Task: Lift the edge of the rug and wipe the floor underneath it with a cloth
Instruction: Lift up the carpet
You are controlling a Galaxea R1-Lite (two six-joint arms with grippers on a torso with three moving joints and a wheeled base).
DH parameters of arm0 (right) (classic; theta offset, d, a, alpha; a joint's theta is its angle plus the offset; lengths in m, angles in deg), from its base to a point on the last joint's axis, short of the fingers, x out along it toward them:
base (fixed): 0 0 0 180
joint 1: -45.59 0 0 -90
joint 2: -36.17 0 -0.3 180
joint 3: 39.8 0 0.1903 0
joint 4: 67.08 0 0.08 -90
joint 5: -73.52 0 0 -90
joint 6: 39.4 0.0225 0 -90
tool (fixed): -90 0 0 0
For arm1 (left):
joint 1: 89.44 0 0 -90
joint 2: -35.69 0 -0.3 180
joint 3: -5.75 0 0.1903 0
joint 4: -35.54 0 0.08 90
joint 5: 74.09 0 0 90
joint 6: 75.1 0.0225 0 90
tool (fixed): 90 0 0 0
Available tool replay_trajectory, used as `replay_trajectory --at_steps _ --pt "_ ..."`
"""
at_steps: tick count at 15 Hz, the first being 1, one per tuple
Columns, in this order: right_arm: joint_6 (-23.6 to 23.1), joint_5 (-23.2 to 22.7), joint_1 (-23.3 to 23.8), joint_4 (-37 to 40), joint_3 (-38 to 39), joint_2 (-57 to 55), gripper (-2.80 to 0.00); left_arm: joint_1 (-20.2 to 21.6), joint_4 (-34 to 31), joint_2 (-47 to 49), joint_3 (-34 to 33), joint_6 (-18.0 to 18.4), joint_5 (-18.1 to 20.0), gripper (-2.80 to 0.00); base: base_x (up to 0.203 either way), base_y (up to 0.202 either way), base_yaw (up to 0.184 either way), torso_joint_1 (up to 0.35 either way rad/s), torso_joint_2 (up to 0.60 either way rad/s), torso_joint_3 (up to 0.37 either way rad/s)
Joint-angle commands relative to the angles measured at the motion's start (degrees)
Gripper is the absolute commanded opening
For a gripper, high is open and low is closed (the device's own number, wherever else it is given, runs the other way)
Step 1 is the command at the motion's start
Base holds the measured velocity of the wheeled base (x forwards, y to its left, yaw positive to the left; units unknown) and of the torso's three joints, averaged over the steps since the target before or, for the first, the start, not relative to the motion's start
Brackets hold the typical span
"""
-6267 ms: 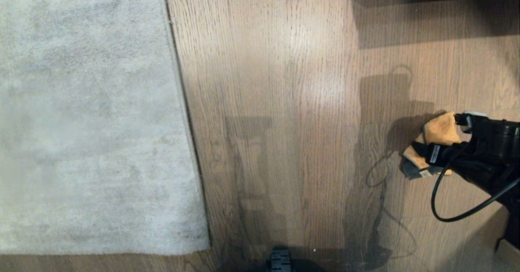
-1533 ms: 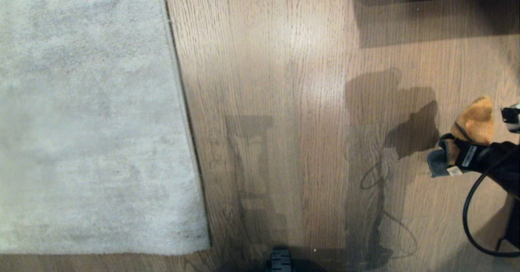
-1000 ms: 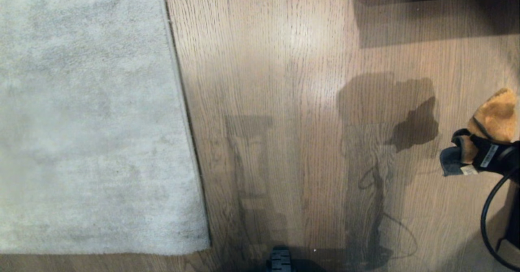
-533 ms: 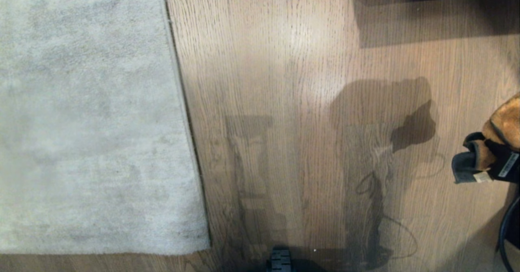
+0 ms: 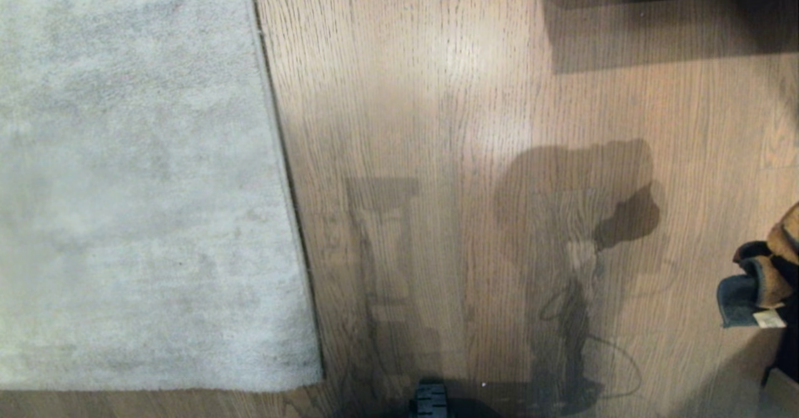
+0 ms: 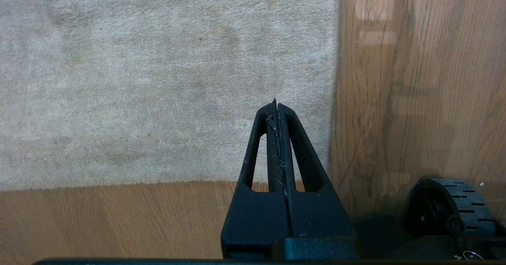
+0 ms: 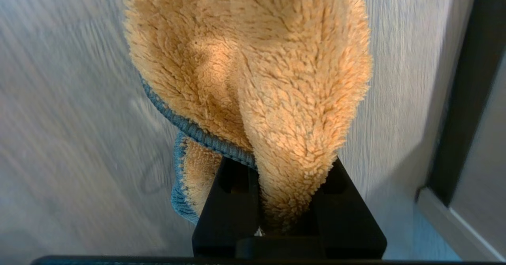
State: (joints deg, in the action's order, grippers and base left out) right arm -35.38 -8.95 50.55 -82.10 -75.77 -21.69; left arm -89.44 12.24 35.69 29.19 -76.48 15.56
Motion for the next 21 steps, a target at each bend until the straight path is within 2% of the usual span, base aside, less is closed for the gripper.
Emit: replay_trajectory --at_steps 1,4,7,10,13,17,21 --pt "-0.04 0.09 -0.85 2.13 1.48 5.94 -2.8 0.0 0.01 0.0 0.01 -0.03 0.0 -2.8 0.0 0.0 0.0 0.0 0.0 0.0" --pt "-2.44 0.19 -2.71 6.74 4.92 13.3 -2.8 0.0 0.01 0.0 0.01 -0.03 0.0 -2.8 0.0 0.0 0.0 0.0 0.0 0.0" --pt "-5.3 0.05 -3.15 7.59 9.28 18.45 -2.8 0.0 0.01 0.0 -0.04 -0.03 0.0 -2.8 0.0 0.0 0.0 0.0 0.0 0.0" --pt "-6.86 0.06 -5.74 8.21 12.1 22.96 -2.8 0.0 0.01 0.0 0.01 -0.03 0.0 -2.8 0.0 0.0 0.0 0.0 0.0 0.0" --pt "-7.74 0.11 -7.6 13.0 12.58 28.04 -2.8 0.0 0.01 0.0 0.01 -0.03 0.0 -2.8 0.0 0.0 0.0 0.0 0.0 0.0" --pt "-8.11 0.11 -7.77 21.94 12.6 35.63 -2.8 0.0 0.01 0.0 0.01 -0.03 0.0 -2.8 0.0 0.0 0.0 0.0 0.0 0.0" --pt "-8.27 0.04 -8.4 26.41 12.6 40.19 -2.8 0.0 0.01 0.0 0.01 -0.03 0.0 -2.8 0.0 0.0 0.0 0.0 0.0 0.0"
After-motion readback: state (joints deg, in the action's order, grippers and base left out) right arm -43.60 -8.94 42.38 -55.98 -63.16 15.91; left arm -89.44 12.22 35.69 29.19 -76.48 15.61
